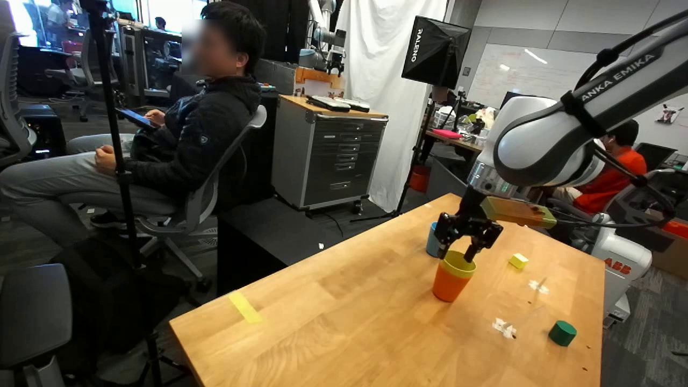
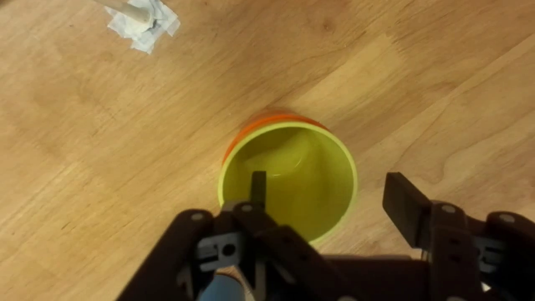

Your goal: Stack the orange, yellow and blue cups together

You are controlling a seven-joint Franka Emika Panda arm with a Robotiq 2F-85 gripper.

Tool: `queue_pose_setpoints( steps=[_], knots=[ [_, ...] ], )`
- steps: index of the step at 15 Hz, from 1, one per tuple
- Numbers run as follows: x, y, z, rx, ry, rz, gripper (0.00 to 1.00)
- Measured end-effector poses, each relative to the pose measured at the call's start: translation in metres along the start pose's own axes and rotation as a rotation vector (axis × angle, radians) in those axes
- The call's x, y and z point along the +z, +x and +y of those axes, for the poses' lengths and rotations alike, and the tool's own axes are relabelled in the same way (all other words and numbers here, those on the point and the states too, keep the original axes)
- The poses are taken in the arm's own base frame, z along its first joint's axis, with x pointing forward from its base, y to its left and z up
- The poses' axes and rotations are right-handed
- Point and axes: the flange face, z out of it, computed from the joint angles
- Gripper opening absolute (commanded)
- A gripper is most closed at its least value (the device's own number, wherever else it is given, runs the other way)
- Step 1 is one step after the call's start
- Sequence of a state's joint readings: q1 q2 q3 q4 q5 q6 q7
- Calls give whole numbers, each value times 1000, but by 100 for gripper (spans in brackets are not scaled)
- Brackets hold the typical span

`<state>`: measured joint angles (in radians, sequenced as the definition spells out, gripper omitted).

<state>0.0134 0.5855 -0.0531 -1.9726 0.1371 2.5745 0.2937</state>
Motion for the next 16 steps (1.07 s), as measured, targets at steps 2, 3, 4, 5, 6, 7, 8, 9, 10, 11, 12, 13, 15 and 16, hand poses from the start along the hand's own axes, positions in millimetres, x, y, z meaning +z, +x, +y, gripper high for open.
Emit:
queue_pose_setpoints(
  steps=[2, 3, 4, 5, 6, 7, 8, 9, 10, 11, 12, 13, 15, 16],
  knots=[
    [-8, 0, 0, -4, 8, 20, 73],
    [-15, 0, 0, -6, 13, 34, 73],
    [-23, 0, 1, -8, 19, 46, 73],
    [-33, 1, 3, -7, 26, 59, 75],
    [-43, 2, 7, -2, 34, 74, 76],
    [-56, 5, 12, 9, 42, 93, 79],
    [-67, 7, 19, 26, 51, 111, 79],
    [-79, 11, 29, 52, 62, 132, 82],
    [-89, 16, 40, 80, 71, 154, 81],
    [-98, 21, 53, 111, 78, 171, 83],
    [-103, 26, 66, 141, 80, 183, 83],
    [-106, 31, 80, 171, 79, 192, 88],
    [-107, 37, 108, 234, 76, 201, 95],
    [-106, 40, 121, 265, 76, 202, 100]
  ],
)
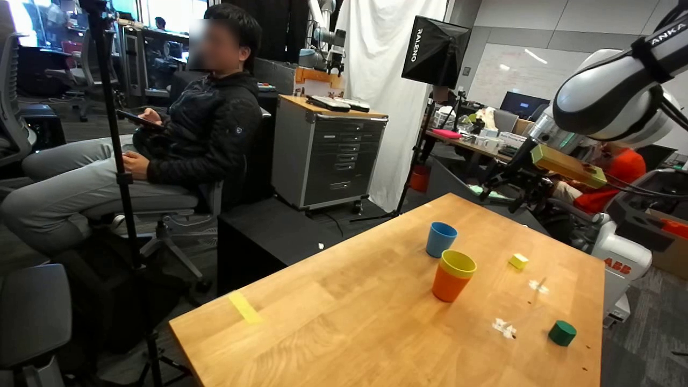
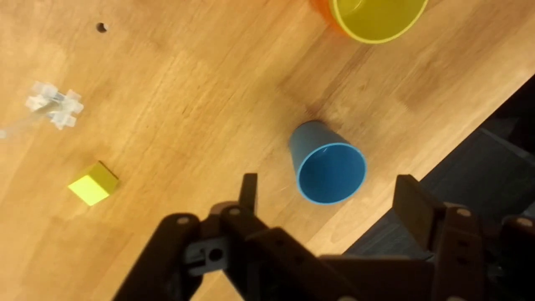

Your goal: Stack the orange, yellow and blue cups together

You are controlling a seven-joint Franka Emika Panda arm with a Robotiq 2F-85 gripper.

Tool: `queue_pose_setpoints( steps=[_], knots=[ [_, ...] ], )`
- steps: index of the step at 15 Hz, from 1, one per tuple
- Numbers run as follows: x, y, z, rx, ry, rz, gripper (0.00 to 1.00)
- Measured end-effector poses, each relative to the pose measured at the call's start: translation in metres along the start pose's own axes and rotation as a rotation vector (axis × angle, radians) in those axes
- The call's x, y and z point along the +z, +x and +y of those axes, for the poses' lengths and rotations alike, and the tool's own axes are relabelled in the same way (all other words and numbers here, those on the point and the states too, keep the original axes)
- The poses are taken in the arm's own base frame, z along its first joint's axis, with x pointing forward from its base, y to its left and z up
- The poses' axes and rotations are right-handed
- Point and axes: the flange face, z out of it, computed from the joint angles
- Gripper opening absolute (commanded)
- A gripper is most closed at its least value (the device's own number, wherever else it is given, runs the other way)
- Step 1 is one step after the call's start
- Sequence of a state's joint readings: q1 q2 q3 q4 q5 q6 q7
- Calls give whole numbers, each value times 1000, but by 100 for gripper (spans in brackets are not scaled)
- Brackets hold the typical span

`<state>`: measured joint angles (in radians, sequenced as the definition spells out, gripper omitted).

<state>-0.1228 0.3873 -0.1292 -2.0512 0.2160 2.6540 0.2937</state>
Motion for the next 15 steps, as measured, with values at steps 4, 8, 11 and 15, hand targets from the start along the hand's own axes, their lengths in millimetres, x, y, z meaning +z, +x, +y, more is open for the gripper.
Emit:
queue_pose_setpoints(
  steps=[4, 8, 11, 15],
  knots=[
    [6, 12, 29, 94, 0, 2, 100],
    [9, 13, 34, 133, 10, 6, 100],
    [10, 12, 31, 136, 17, 6, 100],
    [13, 10, 31, 136, 13, 0, 100]
  ],
)
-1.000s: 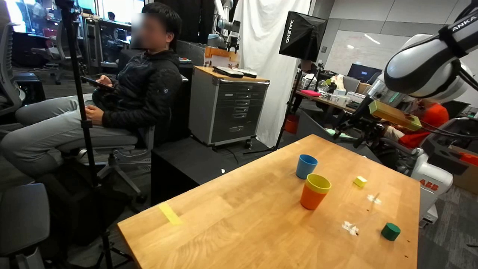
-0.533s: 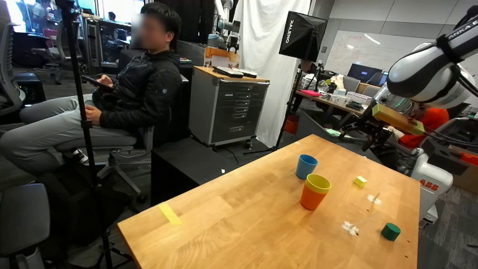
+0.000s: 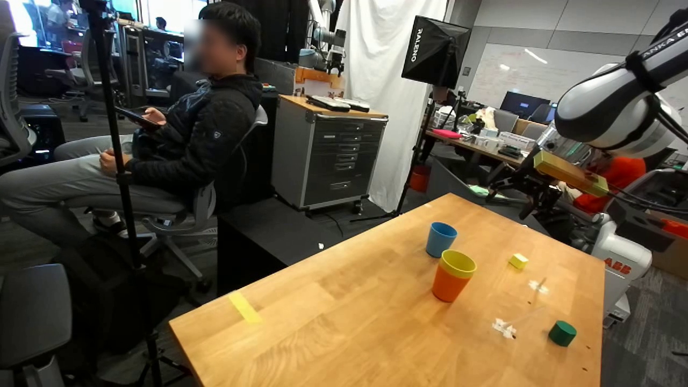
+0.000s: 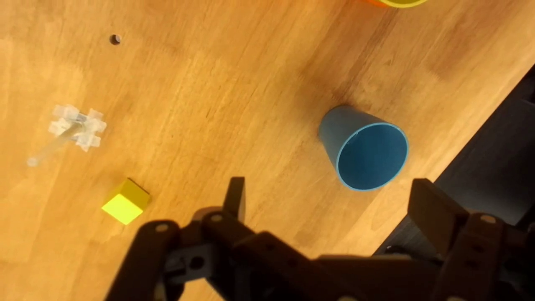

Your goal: Stack the orange, yellow and blue cups together

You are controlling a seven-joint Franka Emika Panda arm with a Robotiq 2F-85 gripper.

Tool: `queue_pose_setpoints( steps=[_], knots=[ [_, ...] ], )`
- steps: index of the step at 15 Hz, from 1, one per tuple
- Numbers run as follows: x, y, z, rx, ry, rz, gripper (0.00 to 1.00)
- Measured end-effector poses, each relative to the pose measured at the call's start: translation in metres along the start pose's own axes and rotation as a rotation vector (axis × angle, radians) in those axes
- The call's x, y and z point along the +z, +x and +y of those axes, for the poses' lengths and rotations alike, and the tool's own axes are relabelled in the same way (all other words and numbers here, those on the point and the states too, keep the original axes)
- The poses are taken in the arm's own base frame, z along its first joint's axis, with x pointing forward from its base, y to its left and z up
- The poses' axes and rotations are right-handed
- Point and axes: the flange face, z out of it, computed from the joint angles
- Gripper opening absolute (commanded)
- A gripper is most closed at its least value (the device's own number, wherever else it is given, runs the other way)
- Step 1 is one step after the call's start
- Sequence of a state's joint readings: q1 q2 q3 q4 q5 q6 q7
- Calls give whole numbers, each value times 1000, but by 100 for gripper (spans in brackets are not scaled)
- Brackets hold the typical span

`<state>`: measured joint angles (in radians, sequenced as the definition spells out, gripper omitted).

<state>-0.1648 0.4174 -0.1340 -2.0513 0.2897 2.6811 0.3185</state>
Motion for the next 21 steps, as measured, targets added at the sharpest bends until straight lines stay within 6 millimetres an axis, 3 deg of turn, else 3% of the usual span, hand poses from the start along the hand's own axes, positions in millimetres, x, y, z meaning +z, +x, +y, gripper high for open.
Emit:
queue_pose_setpoints(
  steps=[9, 21],
  knots=[
    [14, 0, -3, 31, -25, -44, 100],
    [42, 31, -22, 59, -59, -104, 100]
  ],
)
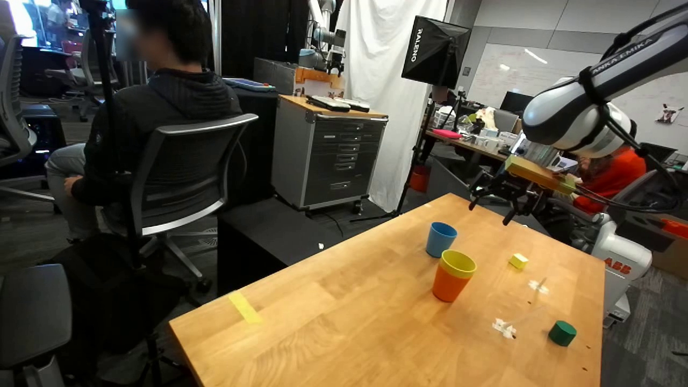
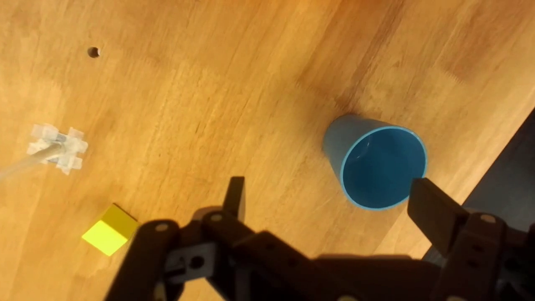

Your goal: Stack the orange, yellow and blue cups together

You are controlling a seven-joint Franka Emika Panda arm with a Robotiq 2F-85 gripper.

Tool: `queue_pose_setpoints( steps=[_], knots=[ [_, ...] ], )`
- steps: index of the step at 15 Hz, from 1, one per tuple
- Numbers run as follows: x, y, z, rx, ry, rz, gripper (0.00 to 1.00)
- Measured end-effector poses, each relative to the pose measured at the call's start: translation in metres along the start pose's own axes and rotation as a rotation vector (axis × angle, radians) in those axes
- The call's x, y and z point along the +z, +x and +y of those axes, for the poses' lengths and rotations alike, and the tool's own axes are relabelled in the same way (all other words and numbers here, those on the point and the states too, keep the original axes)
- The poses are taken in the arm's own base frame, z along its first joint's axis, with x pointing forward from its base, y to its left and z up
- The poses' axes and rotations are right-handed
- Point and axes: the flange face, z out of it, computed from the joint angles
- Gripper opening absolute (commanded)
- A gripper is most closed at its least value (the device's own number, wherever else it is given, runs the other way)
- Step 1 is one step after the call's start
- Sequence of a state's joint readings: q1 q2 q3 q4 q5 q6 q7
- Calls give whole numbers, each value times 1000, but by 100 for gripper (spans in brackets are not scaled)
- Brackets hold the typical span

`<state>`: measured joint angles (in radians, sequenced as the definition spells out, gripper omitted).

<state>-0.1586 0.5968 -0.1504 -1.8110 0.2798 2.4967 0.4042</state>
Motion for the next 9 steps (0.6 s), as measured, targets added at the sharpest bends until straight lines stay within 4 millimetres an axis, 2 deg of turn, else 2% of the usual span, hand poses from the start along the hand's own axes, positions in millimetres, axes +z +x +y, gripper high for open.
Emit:
queue_pose_setpoints(
  steps=[9],
  knots=[
    [23, 17, -20, -21, -19, -33, 100]
  ],
)
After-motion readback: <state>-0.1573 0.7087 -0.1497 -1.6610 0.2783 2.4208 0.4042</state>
